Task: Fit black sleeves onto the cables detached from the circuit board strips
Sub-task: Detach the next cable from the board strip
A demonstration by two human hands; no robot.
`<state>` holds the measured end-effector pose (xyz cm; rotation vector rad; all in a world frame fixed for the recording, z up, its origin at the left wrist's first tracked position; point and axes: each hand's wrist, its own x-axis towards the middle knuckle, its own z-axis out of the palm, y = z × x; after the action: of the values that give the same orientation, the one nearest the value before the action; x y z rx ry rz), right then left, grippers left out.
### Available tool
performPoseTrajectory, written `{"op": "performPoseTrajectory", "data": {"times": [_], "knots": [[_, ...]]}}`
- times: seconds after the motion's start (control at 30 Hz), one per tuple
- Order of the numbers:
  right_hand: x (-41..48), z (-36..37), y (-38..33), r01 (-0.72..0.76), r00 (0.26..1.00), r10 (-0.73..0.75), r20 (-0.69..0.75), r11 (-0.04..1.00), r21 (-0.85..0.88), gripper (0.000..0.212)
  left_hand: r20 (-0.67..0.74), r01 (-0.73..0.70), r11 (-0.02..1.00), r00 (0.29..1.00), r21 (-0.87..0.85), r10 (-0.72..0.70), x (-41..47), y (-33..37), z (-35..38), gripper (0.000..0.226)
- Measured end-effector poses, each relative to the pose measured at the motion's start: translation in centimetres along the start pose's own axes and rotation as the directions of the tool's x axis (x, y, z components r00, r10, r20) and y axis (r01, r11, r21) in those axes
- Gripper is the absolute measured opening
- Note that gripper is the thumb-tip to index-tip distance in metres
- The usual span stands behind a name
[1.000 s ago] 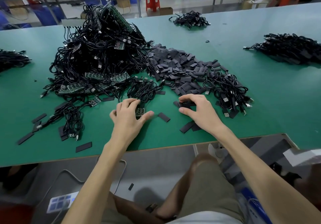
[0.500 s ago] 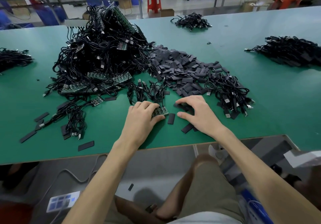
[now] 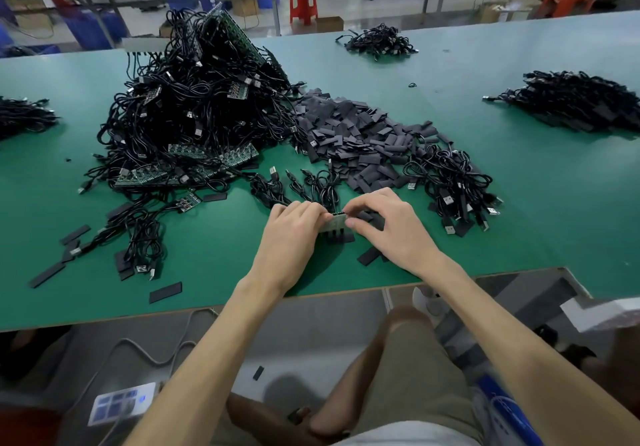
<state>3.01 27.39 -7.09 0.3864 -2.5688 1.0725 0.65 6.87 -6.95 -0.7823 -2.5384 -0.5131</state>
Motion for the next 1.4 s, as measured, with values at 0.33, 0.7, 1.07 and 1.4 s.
{"op": "performPoseTrajectory", "data": {"times": [0.33,0.7,1.07,1.4], "knots": [[-0.6,0.3,-1.0,0.038,0.999,-0.037,0.009,0.989,-0.144,0.011,-0.021,-0.016,0.998,1.000,-0.062,0.015,0.2,1.2,0.1,0.016],[-0.9,0.3,-1.8,0.067,0.998,-0.064,0.019,0.981,-0.185,0.012,-0.011,-0.032,0.993,0.999,-0.112,0.031,-0.1,1.1,0.1,0.011],[-0.9,0.3,-1.9,0.072,0.997,-0.071,0.013,0.989,-0.128,0.011,0.029,0.003,0.985,1.000,-0.174,0.002,0.1,1.1,-0.1,0.009],[-0.7,0.7,-1.0,0.014,0.998,-0.013,0.065,1.000,-0.018,0.026,0.033,0.005,0.988,0.999,-0.154,0.000,0.1,1.0,-0.1,0.012]]}}
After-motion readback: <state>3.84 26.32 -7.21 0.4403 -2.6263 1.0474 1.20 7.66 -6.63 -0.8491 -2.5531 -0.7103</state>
